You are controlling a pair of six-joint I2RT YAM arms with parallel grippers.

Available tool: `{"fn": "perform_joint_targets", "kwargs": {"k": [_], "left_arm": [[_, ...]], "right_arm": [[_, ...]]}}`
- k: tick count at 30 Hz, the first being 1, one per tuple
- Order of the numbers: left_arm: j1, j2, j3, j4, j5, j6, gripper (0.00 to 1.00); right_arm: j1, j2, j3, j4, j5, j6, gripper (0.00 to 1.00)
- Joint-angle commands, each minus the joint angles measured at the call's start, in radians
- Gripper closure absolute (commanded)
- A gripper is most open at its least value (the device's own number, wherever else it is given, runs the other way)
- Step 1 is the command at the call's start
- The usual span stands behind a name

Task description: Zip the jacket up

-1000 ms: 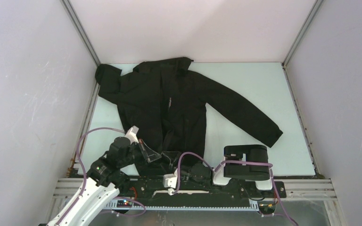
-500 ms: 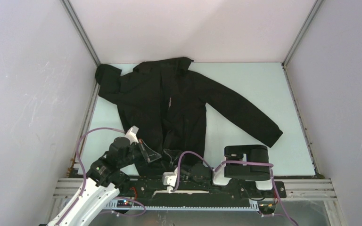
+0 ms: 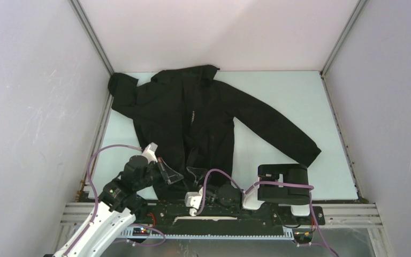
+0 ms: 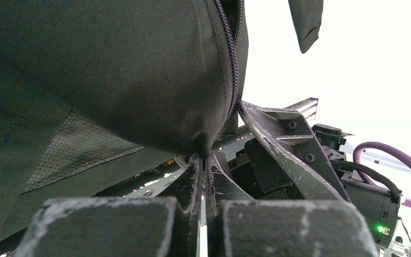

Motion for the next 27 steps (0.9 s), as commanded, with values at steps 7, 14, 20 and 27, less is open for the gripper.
{"fn": "perform_joint_targets", "kwargs": {"k": [7,14,20,27], "left_arm": [[0.008,0.007,-0.026,0.041,0.028,-0.008,1.00],[0.008,0.003,-0.023,0.030,0.026,-0.007,1.00],[0.008,0.002,-0.025,0.030,0.027,-0.008,1.00],[0.008,0.001,-0.028,0.033,0.032,-0.010,1.00]], "right_arm": [[0.009,-0.092,-0.046,0.084,0.021,0.034,0.43],[0.015,-0.096,-0.049,0.083,0.018,0.033,0.48],[0.013,-0.100,-0.052,0.082,0.012,0.037,0.58],[0.005,-0.102,-0.052,0.083,0.008,0.039,0.72]]}}
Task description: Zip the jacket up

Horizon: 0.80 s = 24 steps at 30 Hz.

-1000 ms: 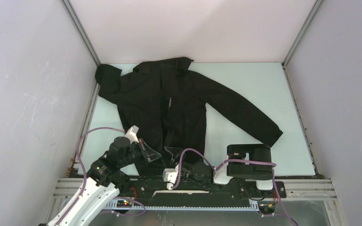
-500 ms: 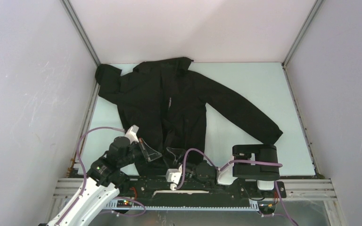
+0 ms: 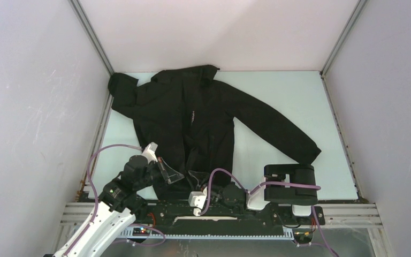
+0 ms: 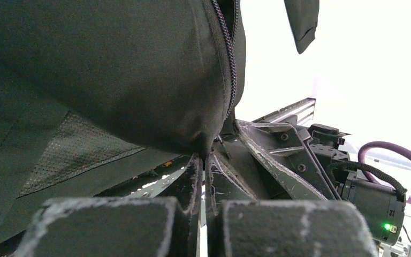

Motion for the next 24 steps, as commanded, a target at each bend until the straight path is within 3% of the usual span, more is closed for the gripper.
{"fn": "perform_joint_targets", "kwargs": {"k": [1,18,24], "left_arm": [[0.009,-0.001,-0.028,0.019,0.031,-0.010,1.00],[0.008,-0.003,-0.029,0.000,0.037,0.013,1.00],[0.008,0.027,0.023,-0.089,-0.041,0.088,1.00]], "right_arm": [[-0.006,-0.039,-0.001,0.084,0.002,0.018,0.74],[-0.021,-0.034,0.009,0.081,0.038,0.032,0.94],[-0.028,-0.027,0.017,0.080,0.063,0.073,1.00]]}}
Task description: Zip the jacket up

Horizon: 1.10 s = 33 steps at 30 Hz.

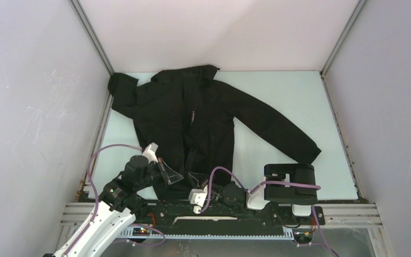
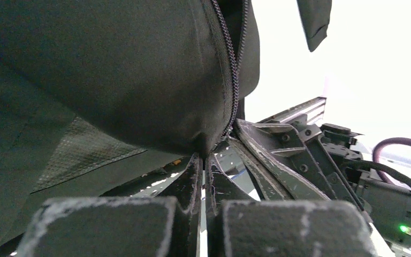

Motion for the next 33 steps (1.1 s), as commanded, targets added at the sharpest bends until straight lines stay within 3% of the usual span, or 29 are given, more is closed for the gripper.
{"fn": "perform_joint_targets", "kwargs": {"k": [1,8,13,16,29,33], "left_arm": [[0.008,0.032,0.031,-0.087,-0.048,0.084,1.00],[0.008,0.060,0.021,-0.070,-0.042,0.095,1.00],[0.007,0.063,0.020,-0.074,-0.044,0.097,1.00],[0.001,0.056,0.010,-0.076,-0.051,0.089,1.00],[-0.066,0.083,0.024,-0.131,-0.156,0.058,1.00],[-0.090,0.086,0.028,-0.148,-0.204,0.039,1.00]], "right_arm": [[-0.014,-0.025,0.020,0.079,0.058,0.046,1.00],[0.005,-0.053,0.017,-0.009,0.108,0.071,1.00],[-0.069,-0.253,0.043,-0.446,-0.191,0.261,1.00],[-0.062,-0.273,0.065,-0.506,-0.153,0.242,1.00],[-0.167,-0.287,0.515,-1.557,-0.355,0.339,1.00],[-0.228,-0.289,0.596,-1.698,-0.371,0.346,1.00]]}}
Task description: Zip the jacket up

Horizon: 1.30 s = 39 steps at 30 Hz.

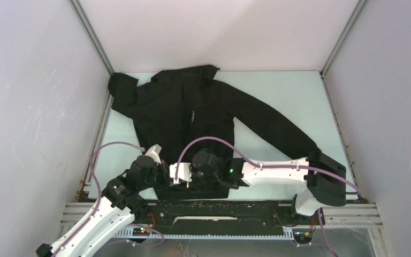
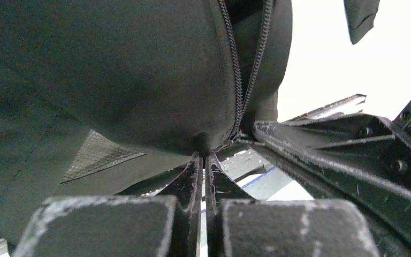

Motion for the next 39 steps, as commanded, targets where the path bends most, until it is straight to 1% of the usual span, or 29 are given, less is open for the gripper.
{"fn": "perform_joint_targets", "kwargs": {"k": [1,3,6,7,8,9,13,17,20,23,26,28,31,34,36,39], "left_arm": [[-0.020,0.008,0.026,-0.102,-0.101,-0.009,1.00],[-0.023,0.003,0.028,-0.107,-0.118,-0.015,1.00],[-0.023,-0.004,0.026,-0.102,-0.109,-0.015,1.00],[-0.023,-0.005,0.025,-0.102,-0.108,-0.014,1.00],[-0.025,-0.007,0.024,-0.101,-0.108,-0.014,1.00],[-0.026,-0.007,0.023,-0.102,-0.111,-0.016,1.00],[-0.029,0.003,0.026,-0.113,-0.105,-0.025,1.00],[-0.031,-0.007,0.029,-0.116,-0.085,-0.044,1.00],[-0.032,-0.021,0.043,-0.139,-0.076,-0.058,1.00],[-0.034,-0.046,0.069,-0.191,-0.067,-0.071,1.00],[-0.034,-0.076,0.118,-0.272,-0.058,-0.076,1.00],[-0.034,-0.094,0.167,-0.326,-0.055,-0.069,1.00],[-0.034,-0.104,0.244,-0.391,-0.051,-0.041,1.00],[-0.034,-0.110,0.325,-0.421,-0.017,0.011,1.00],[-0.034,-0.120,0.359,-0.443,-0.012,0.033,1.00],[-0.034,-0.112,0.395,-0.488,-0.004,0.070,1.00]], "right_arm": [[-0.094,-0.029,0.107,-0.294,-0.028,0.036,1.00],[-0.132,-0.032,0.144,-0.339,-0.092,0.051,1.00],[-0.146,-0.027,0.184,-0.414,-0.290,0.037,1.00],[-0.153,-0.027,0.186,-0.408,-0.316,0.053,1.00],[-0.154,-0.026,0.183,-0.373,-0.290,0.083,1.00],[-0.150,-0.022,0.178,-0.344,-0.228,0.095,1.00],[-0.162,0.012,0.193,-0.247,-0.007,0.089,1.00],[-0.227,0.092,0.265,-0.216,0.166,0.005,1.00],[-0.281,0.155,0.311,-0.148,0.193,-0.082,1.00],[-0.347,0.242,0.382,-0.071,0.132,-0.133,1.00],[-0.393,0.348,0.481,-0.033,0.124,-0.209,1.00],[-0.417,0.417,0.549,0.039,0.128,-0.273,1.00],[-0.459,0.525,0.689,0.070,0.104,-0.319,1.00],[-0.508,0.640,0.877,0.077,0.091,-0.345,1.00],[-0.535,0.722,1.011,0.058,0.094,-0.368,1.00],[-0.576,0.849,1.226,0.021,0.054,-0.391,1.00]]}}
